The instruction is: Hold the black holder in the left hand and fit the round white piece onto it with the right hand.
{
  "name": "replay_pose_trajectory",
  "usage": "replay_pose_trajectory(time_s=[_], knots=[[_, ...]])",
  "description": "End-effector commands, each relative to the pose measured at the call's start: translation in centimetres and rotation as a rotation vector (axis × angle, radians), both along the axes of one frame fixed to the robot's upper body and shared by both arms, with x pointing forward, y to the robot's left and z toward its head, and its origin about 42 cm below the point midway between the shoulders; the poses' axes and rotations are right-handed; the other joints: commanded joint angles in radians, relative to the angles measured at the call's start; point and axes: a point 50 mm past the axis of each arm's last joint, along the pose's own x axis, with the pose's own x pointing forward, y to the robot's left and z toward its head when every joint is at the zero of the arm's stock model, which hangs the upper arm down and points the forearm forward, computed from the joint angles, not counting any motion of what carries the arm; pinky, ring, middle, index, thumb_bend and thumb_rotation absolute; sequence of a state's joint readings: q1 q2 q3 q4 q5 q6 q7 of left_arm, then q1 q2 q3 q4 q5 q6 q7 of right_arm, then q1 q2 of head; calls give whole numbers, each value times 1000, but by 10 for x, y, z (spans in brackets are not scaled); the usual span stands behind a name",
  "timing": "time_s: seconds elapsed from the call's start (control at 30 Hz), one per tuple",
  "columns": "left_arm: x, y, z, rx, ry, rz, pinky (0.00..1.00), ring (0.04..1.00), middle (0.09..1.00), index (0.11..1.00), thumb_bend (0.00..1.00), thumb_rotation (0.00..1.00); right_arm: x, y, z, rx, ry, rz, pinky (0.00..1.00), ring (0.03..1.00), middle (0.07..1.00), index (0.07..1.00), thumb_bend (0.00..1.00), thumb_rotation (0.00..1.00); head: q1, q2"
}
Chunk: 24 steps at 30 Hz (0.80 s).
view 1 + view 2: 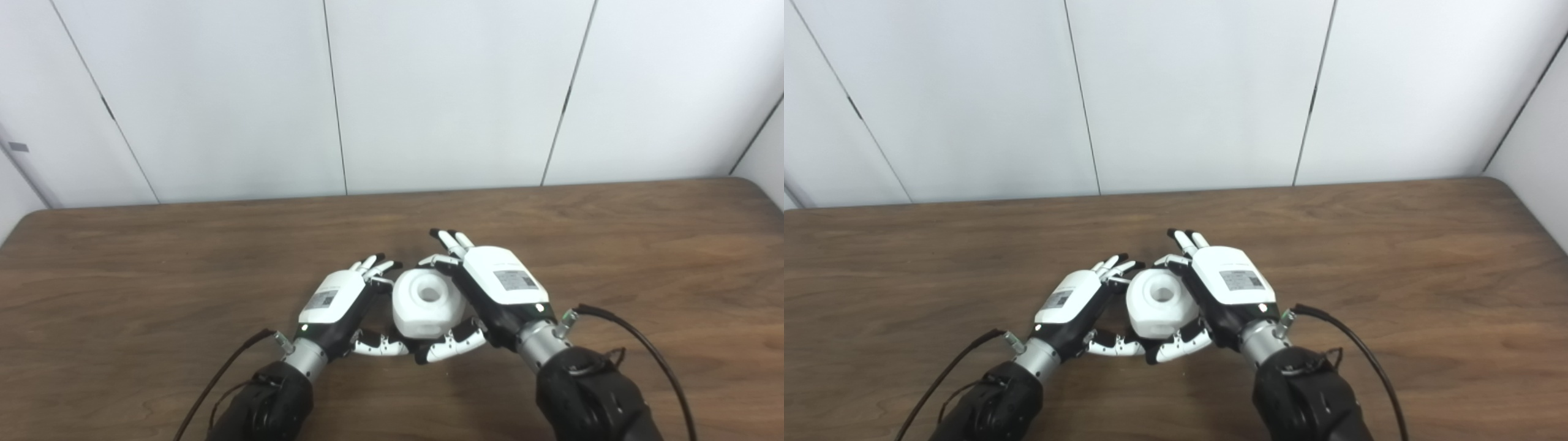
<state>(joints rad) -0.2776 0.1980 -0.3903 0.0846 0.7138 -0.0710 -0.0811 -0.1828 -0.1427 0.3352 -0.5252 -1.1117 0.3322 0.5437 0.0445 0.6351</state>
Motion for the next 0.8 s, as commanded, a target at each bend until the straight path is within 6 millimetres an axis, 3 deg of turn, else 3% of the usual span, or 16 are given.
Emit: replay_pose_trajectory(time_s=[0.0, 0.23, 0.63, 0.77], knots=[[7, -5, 14, -9, -55, -25, 1000, 1000, 923, 482, 515, 47, -8, -2, 15, 5, -78, 27, 847, 1000, 989, 749, 885, 347, 1, 1], [8, -4, 13, -17, -58, -23, 1000, 1000, 921, 481, 515, 47, -22, -7, 16, 12, -95, 30, 868, 1000, 998, 750, 880, 328, -1, 0], [7, -3, 12, -14, -56, -24, 1000, 1000, 922, 481, 515, 48, -25, -20, 21, 38, -120, -6, 916, 1000, 1000, 796, 868, 368, 0, -7], [6, -2, 12, -15, -53, -22, 1000, 1000, 925, 482, 515, 47, -24, -24, 21, 40, -116, -17, 887, 1000, 996, 797, 868, 365, -1, -9]])
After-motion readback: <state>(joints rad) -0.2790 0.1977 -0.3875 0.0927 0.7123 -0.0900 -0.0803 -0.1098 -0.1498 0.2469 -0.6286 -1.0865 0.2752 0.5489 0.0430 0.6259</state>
